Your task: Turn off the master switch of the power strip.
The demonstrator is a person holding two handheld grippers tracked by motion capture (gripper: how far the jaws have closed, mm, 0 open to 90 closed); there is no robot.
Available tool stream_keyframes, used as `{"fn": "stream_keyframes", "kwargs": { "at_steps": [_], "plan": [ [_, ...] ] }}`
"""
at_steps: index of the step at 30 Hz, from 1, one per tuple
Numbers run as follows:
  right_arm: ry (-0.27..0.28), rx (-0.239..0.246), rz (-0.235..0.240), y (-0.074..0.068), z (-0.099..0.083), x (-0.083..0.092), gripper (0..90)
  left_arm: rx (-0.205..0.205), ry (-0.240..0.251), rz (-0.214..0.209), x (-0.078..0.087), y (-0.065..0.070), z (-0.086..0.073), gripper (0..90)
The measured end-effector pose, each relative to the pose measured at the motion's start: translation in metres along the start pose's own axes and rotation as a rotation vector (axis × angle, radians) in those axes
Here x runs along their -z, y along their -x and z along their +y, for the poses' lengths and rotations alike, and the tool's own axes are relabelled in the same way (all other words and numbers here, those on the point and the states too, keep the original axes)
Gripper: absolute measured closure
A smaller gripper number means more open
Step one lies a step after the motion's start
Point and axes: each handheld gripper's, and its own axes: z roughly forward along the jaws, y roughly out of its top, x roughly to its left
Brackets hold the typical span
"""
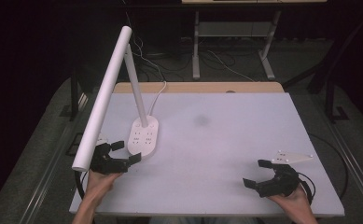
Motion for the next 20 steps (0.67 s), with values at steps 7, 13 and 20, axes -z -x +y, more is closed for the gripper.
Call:
{"fn": "stream_keyframes", "kwargs": {
  "at_steps": [7,13,20],
  "plan": [
    [0.007,0.002,0.000,0.000,0.000,0.001,0.1,-0.019,-0.028,-0.035,-0.005,0.013,-0.012,0.0],
    [0.015,-0.005,-0.003,0.001,0.000,0.003,0.1,-0.010,-0.045,-0.066,-0.013,0.024,-0.016,0.0],
    [0.020,-0.013,-0.003,0.001,0.000,0.004,0.1,-0.041,-0.065,-0.074,-0.019,0.033,-0.021,0.0]
  ]
}}
